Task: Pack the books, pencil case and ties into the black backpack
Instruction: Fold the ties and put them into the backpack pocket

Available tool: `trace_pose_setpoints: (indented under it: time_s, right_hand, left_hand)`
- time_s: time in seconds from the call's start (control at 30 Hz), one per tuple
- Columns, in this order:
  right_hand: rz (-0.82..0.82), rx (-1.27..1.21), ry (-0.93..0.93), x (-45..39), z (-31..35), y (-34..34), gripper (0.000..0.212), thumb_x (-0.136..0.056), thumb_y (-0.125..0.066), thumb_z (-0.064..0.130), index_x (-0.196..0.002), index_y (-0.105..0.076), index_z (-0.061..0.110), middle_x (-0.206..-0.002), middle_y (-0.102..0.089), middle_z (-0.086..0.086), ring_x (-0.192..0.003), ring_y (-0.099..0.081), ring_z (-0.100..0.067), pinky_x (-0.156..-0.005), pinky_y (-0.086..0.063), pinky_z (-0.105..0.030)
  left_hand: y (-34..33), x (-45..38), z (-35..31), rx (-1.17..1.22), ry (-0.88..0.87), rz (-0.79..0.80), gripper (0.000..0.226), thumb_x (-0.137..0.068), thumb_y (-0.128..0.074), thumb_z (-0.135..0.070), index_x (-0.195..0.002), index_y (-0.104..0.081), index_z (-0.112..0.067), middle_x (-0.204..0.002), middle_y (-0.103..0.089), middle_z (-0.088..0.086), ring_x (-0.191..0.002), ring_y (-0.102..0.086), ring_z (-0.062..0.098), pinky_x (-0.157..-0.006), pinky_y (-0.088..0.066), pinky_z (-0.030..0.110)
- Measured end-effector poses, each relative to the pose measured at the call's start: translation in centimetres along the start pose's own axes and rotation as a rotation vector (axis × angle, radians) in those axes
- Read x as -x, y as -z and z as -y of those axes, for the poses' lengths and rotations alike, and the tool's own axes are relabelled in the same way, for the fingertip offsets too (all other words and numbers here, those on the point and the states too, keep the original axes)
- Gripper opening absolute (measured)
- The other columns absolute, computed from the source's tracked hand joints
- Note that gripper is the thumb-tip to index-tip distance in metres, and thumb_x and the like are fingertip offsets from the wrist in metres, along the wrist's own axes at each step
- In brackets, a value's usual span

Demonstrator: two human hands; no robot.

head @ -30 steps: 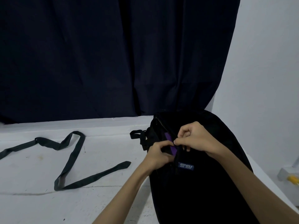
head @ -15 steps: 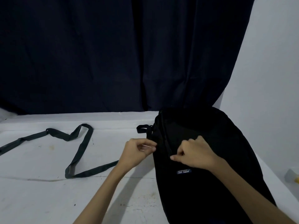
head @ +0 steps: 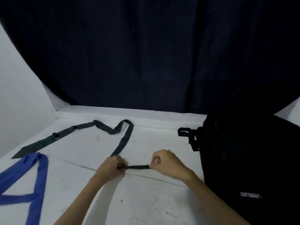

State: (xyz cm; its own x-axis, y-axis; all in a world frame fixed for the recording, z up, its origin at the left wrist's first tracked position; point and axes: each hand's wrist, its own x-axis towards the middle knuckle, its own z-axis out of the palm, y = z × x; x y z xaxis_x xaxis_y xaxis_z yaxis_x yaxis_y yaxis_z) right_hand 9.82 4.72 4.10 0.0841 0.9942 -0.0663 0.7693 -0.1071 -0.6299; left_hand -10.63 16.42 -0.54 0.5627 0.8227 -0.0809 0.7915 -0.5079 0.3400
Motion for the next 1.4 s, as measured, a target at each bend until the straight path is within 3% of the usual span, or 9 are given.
trace_pose_setpoints:
  time_s: [0.13,0.23,0.47,0.57,0.67,0.87,1.17,1.3,1.4]
  right_hand:
    - [0.059,0.132,0.084,-4.5,1.9,-5.0,0.050,-0.085,-0.065,0.035,-0.130,-0.050,0.020,-0.123,-0.049,0.003,-0.112,-0.048,-0.017,-0.093,-0.042,-0.032]
    - [-0.029,0.078,0.117,-6.5,4.1,-6.4,0.017,-0.093,-0.054,0.021,-0.103,-0.066,0.014,-0.088,-0.060,-0.002,-0.087,-0.060,-0.024,-0.069,-0.043,-0.029]
    - [-0.445,-0.309,-0.050,-8.2,5.5,-0.7,0.034,-0.093,-0.053,0.010,-0.062,-0.061,0.024,-0.051,-0.059,0.006,-0.053,-0.053,-0.015,-0.060,-0.043,-0.031]
    - [-0.544,0.020,-0.239,-8.2,5.7,1.2,0.010,-0.091,-0.058,0.024,-0.094,-0.067,0.020,-0.087,-0.067,0.004,-0.085,-0.059,-0.019,-0.078,-0.041,-0.032]
    - [-0.185,0.155,-0.132,-8.4,9.2,0.1,0.062,-0.079,-0.071,0.038,-0.134,-0.043,0.034,-0.122,-0.048,0.017,-0.120,-0.040,-0.009,-0.100,-0.029,-0.030]
    - [-0.287,-0.366,0.159,-10.0,14.5,-1.7,0.008,-0.084,-0.070,0.021,-0.088,-0.071,0.014,-0.080,-0.068,0.009,-0.076,-0.060,-0.002,-0.076,-0.045,-0.019]
    - [-0.680,-0.545,0.088,-7.5,14.4,3.2,0.021,-0.088,-0.062,0.003,-0.069,-0.066,0.011,-0.062,-0.061,0.003,-0.054,-0.054,-0.003,-0.055,-0.041,-0.007]
    - [-0.972,-0.490,-0.155,-6.6,11.7,5.8,0.023,-0.085,-0.061,0.004,-0.069,-0.063,0.021,-0.073,-0.062,0.002,-0.076,-0.059,-0.019,-0.070,-0.048,-0.019]
    - [-0.651,-0.086,-0.127,-5.7,11.7,6.0,0.041,-0.074,-0.073,0.008,-0.104,-0.058,0.032,-0.107,-0.059,0.008,-0.105,-0.053,-0.018,-0.091,-0.044,-0.036]
  left_hand:
    - [2.5,-0.4,1.1,0.117,-0.083,-0.081,0.021,-0.081,-0.061,-0.006,-0.092,-0.075,-0.019,-0.075,-0.066,-0.011,-0.071,-0.059,0.009,-0.072,-0.051,0.026]
    - [5.2,-0.9,2.8,0.206,-0.151,-0.072,0.017,-0.081,-0.064,-0.008,-0.081,-0.074,-0.022,-0.065,-0.065,-0.012,-0.060,-0.056,0.002,-0.065,-0.049,0.020]
    - [9.3,-2.3,11.2,0.233,-0.148,0.083,0.020,-0.089,-0.064,-0.027,-0.072,-0.070,-0.019,-0.071,-0.068,-0.005,-0.069,-0.057,0.006,-0.065,-0.039,0.011]
    - [11.3,-3.1,12.0,0.325,-0.204,0.021,0.024,-0.091,-0.062,-0.021,-0.071,-0.067,-0.009,-0.069,-0.065,0.005,-0.066,-0.058,0.016,-0.067,-0.044,0.024]
    - [13.5,-3.4,8.8,0.408,-0.324,-0.038,0.027,-0.090,-0.063,-0.019,-0.070,-0.063,-0.001,-0.064,-0.060,0.011,-0.059,-0.050,0.017,-0.061,-0.042,0.032]
    - [17.0,-3.6,4.9,0.570,-0.525,0.016,0.017,-0.091,-0.063,-0.018,-0.081,-0.071,-0.006,-0.073,-0.065,0.015,-0.065,-0.055,0.017,-0.064,-0.046,0.036]
    - [15.8,-3.8,6.7,0.709,-0.420,0.235,0.013,-0.084,-0.070,-0.016,-0.095,-0.070,-0.008,-0.076,-0.068,0.002,-0.069,-0.062,0.009,-0.071,-0.049,0.022]
    - [15.9,-3.5,7.2,0.702,-0.341,0.156,0.002,-0.086,-0.068,-0.013,-0.085,-0.068,-0.012,-0.064,-0.064,-0.006,-0.062,-0.060,0.005,-0.068,-0.046,0.019]
    - [17.7,-3.0,4.4,0.687,-0.398,0.164,0.010,-0.090,-0.064,-0.014,-0.091,-0.066,-0.005,-0.066,-0.061,-0.004,-0.063,-0.061,0.007,-0.068,-0.046,0.016]
